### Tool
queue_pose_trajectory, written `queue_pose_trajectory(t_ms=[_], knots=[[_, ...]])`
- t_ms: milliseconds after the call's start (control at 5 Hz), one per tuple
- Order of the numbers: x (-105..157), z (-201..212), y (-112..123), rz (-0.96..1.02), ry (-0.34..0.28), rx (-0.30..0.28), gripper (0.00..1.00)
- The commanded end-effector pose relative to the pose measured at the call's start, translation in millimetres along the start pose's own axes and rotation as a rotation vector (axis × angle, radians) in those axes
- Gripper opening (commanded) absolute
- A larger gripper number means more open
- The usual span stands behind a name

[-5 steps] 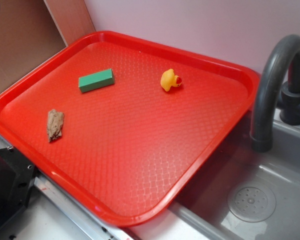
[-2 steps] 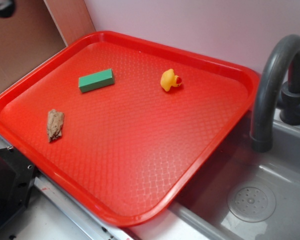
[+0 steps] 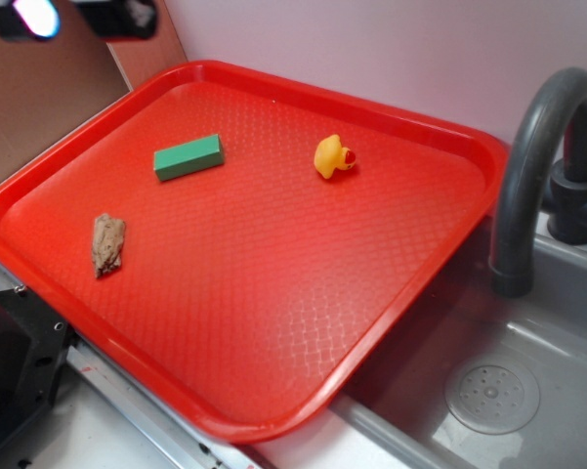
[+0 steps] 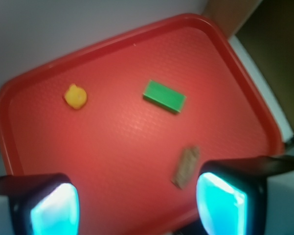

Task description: Grab the yellow duck.

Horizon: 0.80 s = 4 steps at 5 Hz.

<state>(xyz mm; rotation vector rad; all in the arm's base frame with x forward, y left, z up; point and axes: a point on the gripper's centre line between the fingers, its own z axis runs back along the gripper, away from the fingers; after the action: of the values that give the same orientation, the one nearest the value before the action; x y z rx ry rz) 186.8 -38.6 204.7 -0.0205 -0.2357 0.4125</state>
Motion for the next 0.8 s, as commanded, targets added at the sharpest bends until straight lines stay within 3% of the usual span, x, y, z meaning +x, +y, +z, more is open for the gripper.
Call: queue_pose_trajectory(t_ms=[0,400,600], knots=[[39,-54,-48,-0.037,-0.08,-0.029,1.0],[66,-106,-79,-0.044,-0.11,0.018,1.0],[69,-133,-90,-0.076,-0.086,0.053,1.0]])
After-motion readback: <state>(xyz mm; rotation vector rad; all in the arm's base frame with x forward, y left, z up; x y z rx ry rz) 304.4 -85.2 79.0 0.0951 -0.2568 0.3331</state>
